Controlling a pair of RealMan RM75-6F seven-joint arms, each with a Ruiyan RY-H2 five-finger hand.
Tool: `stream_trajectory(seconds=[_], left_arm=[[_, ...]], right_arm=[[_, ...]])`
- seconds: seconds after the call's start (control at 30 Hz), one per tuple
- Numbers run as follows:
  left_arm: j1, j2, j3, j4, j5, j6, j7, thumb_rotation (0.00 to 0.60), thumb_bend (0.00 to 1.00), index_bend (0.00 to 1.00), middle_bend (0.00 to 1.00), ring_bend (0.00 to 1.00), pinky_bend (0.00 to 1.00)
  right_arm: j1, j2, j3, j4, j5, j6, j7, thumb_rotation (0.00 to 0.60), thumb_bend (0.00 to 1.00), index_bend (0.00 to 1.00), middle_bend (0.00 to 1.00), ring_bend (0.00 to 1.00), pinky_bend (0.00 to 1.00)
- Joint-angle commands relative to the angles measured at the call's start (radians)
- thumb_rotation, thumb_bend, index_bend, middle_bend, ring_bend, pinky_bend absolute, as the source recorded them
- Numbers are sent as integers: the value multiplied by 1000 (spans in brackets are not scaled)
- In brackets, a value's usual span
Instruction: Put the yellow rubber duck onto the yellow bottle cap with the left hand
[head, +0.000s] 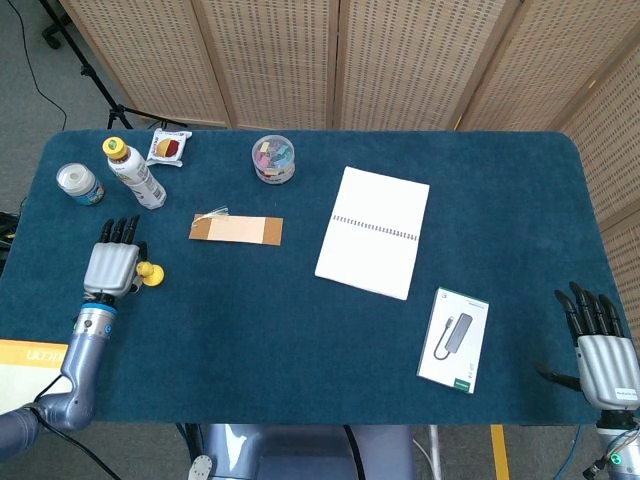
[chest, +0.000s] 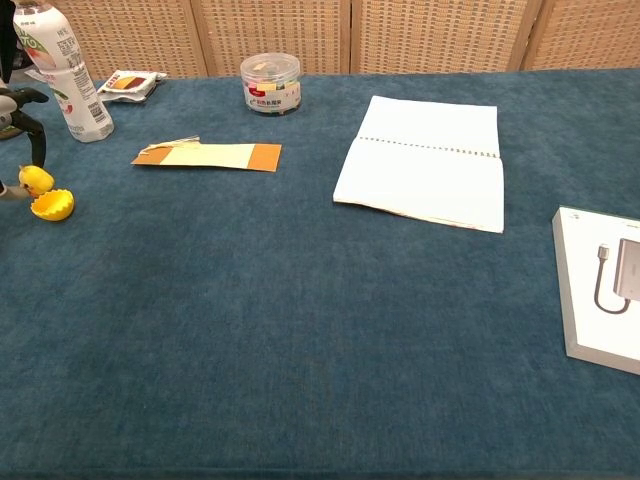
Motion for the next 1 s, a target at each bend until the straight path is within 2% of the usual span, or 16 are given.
stream_trajectory(seconds=[0.03, 0.53, 0.8, 1.0], left_arm=[[-2, -9, 1, 11, -6, -15, -7, 600, 280, 576, 0, 0, 0], [-5, -25, 2, 29, -16, -21, 6, 600, 248, 571, 0, 0, 0], [-6, -39, -3, 45, -23, -15, 11, 600, 149, 526, 0, 0, 0], [-6, -49, -8, 58, -23, -14, 2, 600, 127, 474, 0, 0, 0]], right_arm=[[0, 0, 0, 0, -1, 1, 0, 600, 0, 0, 0, 0, 0], [-1, -2, 2, 0, 1, 3, 0, 600, 0, 0, 0, 0, 0], [-2, -2, 2, 2, -1, 6, 4, 600, 0, 0, 0, 0, 0], [-2, -3, 2, 3, -1, 6, 2, 600, 0, 0, 0, 0, 0]])
